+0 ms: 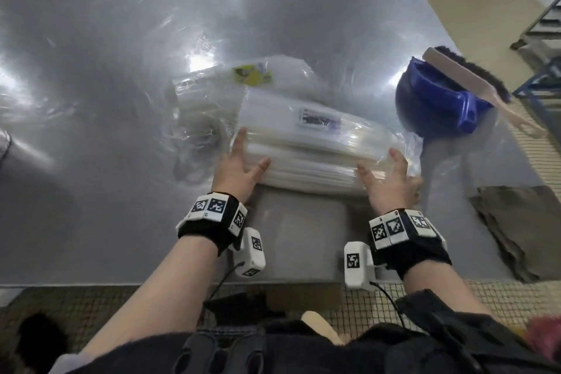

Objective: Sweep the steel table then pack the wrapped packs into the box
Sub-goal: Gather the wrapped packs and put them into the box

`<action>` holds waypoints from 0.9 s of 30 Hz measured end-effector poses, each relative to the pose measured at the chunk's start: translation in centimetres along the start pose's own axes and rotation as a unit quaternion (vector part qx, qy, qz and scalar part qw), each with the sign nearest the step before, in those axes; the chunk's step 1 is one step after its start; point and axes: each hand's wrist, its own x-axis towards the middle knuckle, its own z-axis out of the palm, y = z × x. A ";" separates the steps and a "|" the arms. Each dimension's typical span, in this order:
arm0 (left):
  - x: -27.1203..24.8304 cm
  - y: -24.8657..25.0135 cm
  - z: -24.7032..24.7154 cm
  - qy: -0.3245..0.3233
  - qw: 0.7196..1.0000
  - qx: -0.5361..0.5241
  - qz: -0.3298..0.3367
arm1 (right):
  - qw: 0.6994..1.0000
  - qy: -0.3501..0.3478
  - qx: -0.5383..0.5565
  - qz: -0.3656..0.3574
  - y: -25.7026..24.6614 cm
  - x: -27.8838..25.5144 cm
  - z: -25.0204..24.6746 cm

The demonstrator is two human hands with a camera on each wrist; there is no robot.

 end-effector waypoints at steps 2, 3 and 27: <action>-2.4 -0.3 -0.1 0.010 1.000 -0.006 -0.011 | 1.000 -0.018 -0.008 -0.010 0.9 -1.1 -0.7; -3.7 -0.3 -0.1 0.015 1.000 -0.009 -0.018 | 0.999 -0.028 -0.012 -0.017 1.3 -1.6 -1.1; -6.2 5.3 -0.9 0.034 0.976 0.184 0.114 | 0.977 -0.170 0.075 -0.100 5.4 -13.1 -5.1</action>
